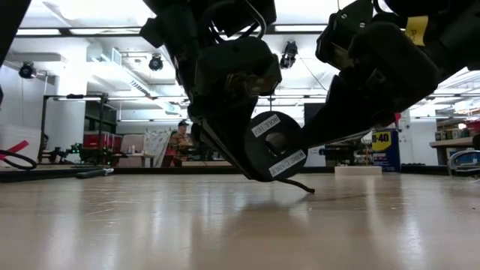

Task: Coil cords
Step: Put the black wire and spool in the table

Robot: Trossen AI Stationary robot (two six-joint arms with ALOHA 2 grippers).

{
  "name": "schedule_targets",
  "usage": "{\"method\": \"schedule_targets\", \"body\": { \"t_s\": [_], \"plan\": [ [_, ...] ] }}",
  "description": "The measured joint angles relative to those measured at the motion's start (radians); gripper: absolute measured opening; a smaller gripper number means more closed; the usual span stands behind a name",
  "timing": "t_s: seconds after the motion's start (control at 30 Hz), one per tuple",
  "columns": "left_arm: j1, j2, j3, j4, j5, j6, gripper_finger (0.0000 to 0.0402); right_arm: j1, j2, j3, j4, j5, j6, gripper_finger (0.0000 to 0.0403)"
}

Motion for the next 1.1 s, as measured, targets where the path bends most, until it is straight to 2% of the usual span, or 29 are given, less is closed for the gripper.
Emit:
{"method": "schedule_targets", "body": {
  "t_s": [0.27, 0.53, 0.8, 1.1],
  "plan": [
    [0.001, -0.001, -0.006, -0.003, 0.01, 0.0, 0.0053, 0.001, 0.001, -0.001, -0.008, -0.004, 0.012, 0.0],
    [0.0, -0.027, -0.008, -0.1, 0.02, 0.025, 0.0076, 0.006, 0.003, -0.003, -0.048, -0.003, 0.033, 0.0],
    [0.0, -0.063, -0.008, -0.192, 0.02, 0.041, 0.0093, 0.012, 0.003, -0.003, -0.052, -0.002, 0.036, 0.0],
    [-0.004, -0.085, -0.008, -0.189, 0.021, -0.001, 0.0092, 0.025, 0.002, -0.003, -0.125, -0.004, 0.051, 0.0]
  ]
}}
